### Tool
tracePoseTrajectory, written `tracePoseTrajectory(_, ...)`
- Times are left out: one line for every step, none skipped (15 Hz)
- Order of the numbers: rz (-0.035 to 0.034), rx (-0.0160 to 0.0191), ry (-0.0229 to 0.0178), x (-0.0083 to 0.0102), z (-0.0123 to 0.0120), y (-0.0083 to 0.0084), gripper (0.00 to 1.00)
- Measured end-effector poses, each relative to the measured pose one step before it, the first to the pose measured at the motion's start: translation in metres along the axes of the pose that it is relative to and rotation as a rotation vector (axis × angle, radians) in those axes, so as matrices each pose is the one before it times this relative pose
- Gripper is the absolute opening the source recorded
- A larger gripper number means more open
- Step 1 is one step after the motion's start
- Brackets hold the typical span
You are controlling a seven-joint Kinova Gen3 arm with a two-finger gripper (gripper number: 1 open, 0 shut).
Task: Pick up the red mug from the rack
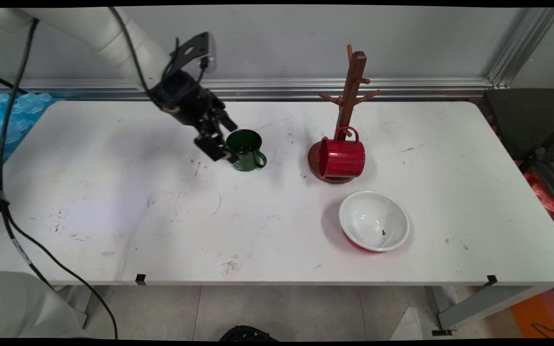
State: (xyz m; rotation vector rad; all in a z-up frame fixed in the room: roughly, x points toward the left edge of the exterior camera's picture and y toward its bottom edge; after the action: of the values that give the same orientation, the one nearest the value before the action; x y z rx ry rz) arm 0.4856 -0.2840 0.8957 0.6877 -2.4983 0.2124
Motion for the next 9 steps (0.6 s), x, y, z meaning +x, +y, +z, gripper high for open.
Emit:
tracePoseTrajectory(-0.00720, -0.00082, 0.02008, 0.00338, 0.00663, -0.00107, 1.00)
tracePoseTrajectory(-0.00553, -0.00035, 0.01556, 0.00198, 0.00555, -0.00097, 1.00)
tracePoseTrajectory(-0.00648, -0.00062, 0.01700, 0.00153, 0.00654, -0.00119, 1.00)
tracePoseTrajectory(-0.00574, -0.00206, 0.01516, 0.00098, 0.00685, -0.00119, 1.00)
tracePoseTrajectory(-0.00441, -0.00264, 0.01352, 0.00103, 0.00560, -0.00083, 1.00)
tracePoseTrajectory(-0.00489, -0.00414, 0.01609, 0.00132, 0.00625, -0.00068, 1.00)
tracePoseTrajectory(-0.00506, -0.00576, 0.01561, 0.00164, 0.00602, -0.00041, 1.00)
tracePoseTrajectory(-0.00636, -0.00560, 0.01560, 0.00120, 0.00585, -0.00015, 1.00)
tracePoseTrajectory(-0.00563, -0.00434, 0.01221, 0.00075, 0.00492, -0.00007, 1.00)
